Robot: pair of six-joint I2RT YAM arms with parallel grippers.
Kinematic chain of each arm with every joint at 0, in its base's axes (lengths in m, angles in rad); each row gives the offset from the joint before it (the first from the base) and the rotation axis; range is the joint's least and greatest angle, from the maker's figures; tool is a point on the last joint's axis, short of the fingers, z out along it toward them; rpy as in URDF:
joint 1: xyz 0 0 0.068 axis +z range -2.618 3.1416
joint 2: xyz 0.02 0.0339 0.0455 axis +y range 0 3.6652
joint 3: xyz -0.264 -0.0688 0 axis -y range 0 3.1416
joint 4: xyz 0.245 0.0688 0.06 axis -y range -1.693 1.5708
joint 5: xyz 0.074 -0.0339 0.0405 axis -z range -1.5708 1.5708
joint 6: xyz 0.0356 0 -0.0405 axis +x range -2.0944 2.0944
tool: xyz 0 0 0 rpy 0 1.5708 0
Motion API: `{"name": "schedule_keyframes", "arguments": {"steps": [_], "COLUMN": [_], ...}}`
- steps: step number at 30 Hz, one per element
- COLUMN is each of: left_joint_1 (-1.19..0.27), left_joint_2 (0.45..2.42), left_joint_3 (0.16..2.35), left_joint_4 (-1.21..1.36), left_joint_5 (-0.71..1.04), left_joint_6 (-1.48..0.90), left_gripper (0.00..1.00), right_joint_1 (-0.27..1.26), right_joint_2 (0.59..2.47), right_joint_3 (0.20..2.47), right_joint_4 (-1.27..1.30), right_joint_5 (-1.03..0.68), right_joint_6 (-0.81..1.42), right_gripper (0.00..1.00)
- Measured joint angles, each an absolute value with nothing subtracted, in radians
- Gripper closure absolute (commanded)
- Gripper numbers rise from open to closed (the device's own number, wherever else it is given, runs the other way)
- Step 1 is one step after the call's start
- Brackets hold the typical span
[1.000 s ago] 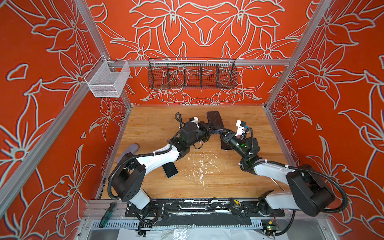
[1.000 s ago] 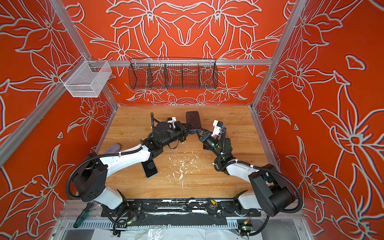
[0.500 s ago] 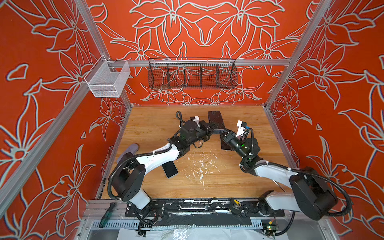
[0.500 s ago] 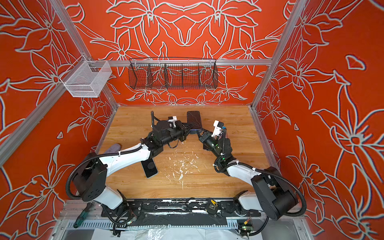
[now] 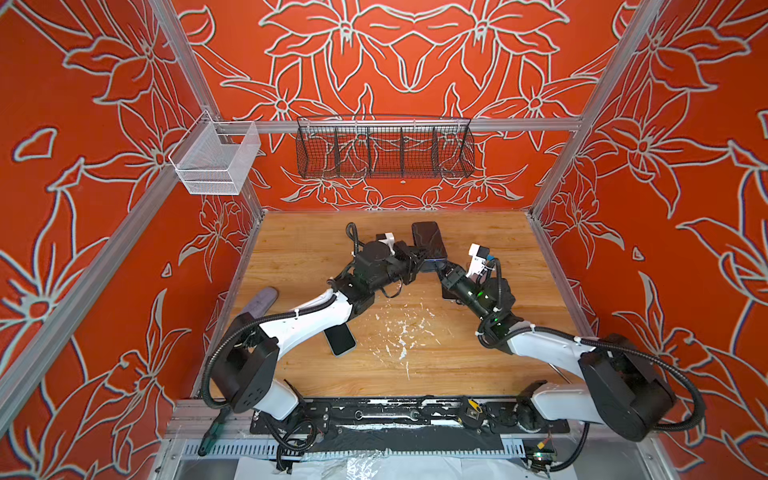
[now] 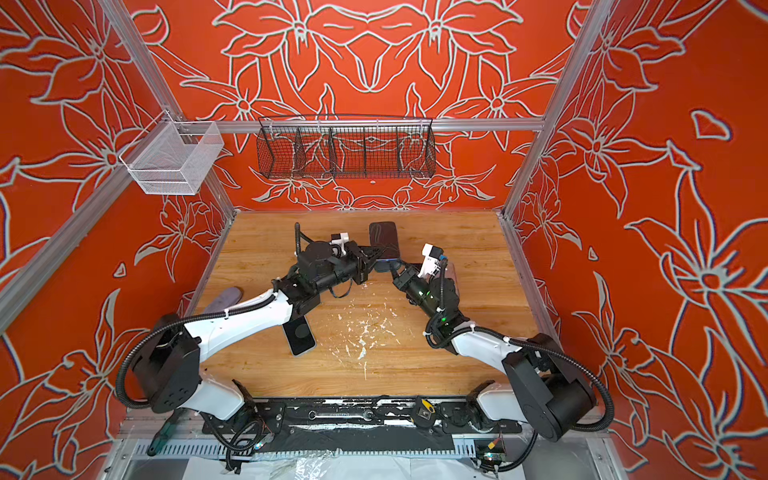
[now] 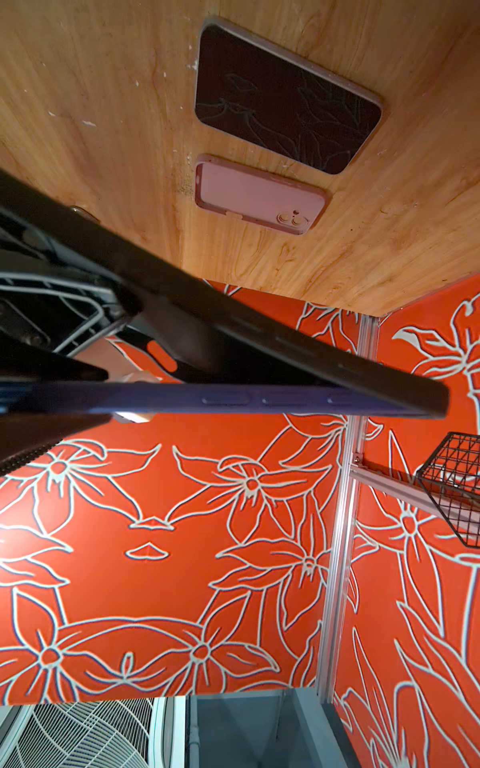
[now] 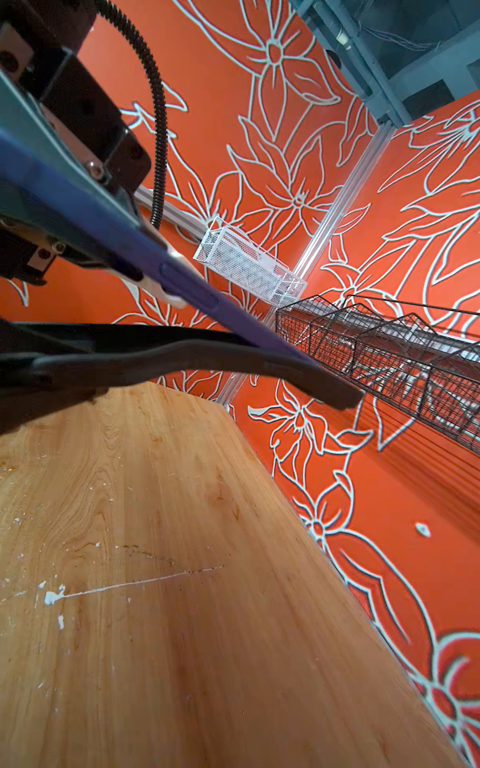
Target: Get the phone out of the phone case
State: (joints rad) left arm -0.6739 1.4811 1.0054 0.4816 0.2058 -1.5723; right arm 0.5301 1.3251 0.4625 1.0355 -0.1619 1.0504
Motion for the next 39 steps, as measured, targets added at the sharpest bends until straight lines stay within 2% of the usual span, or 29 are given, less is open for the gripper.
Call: {"name": "schedule_keyframes", "arguments": {"steps": [15, 39], "left_joint_1": [-0.674, -0.674], "left_joint_2": [1.365, 1.337], "left_joint_3": [0.952, 0.927], "left_joint_4": [0.433, 0.433], "left_joint_5": [0.195, 0.195], "left_joint_6": [-1.571, -1.564], "left_gripper": [1.00, 1.00], "right_joint_1": [0.538, 0.533], "right_joint_2": [1.396, 1.413], "right_joint_3": [0.479, 0.482], "right_joint_4": [1.066, 1.066], "right_joint_5": [-0.185, -0.191], "right_joint_6": [1.032, 1.024], "right_gripper": [0.95, 0.96]}}
